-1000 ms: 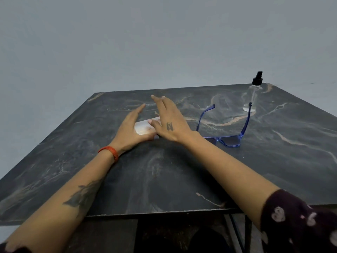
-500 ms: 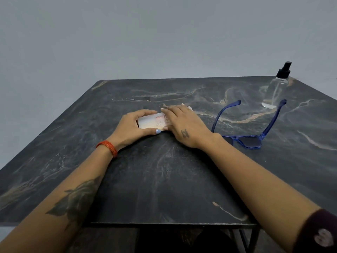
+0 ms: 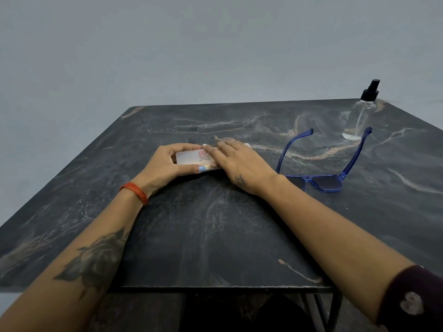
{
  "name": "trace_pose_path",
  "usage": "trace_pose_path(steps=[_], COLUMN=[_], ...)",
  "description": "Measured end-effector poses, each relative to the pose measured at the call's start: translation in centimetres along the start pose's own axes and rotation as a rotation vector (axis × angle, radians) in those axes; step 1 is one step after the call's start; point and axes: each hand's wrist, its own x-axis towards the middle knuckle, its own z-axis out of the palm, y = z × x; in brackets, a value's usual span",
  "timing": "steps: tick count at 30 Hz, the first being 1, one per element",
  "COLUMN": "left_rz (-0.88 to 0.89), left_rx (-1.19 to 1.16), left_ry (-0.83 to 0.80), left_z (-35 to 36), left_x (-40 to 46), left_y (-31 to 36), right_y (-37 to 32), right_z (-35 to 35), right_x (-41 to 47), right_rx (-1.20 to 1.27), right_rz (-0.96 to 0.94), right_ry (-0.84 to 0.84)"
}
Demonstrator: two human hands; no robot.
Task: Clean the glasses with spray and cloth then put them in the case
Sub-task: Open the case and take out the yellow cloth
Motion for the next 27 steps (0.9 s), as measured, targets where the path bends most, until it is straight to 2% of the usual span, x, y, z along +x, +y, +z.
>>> trace_pose_path(steps=[4,10,13,17,21,27], left_rz=[0.043,0.073,0.112,0.141,0.156,0.129], left_rx=[0.053,0.08,0.091,0.061,0.086,0.153], left_ry=[-0.031,-0.042,0.042,0.13,0.178,0.312], left_z=[0.2,1.0,1.6,2.0,2.0,1.9], left_x=[-0.2,-0.2,-0.2,-0.2,0.0,0.3], left_y=[0.0,-0.1,0.0,0.1,-0.2,-0.5], right_y=[0.0,0.1,0.1,-0.5,-0.8,-1.4], right_z=[-0.3,0.1,0.2,0.4,-0.1,-0.2], right_x=[0.7,0.6,0.5,0.4,0.1,-0.2], right_rx=[0.126,0.16,0.161,0.086,0.011,0.073], right_rz=[0.054,0.09,0.101,0.129,0.145,0.084], right_ry=[0.172,0.18,0.199,0.403,0.521,0.461])
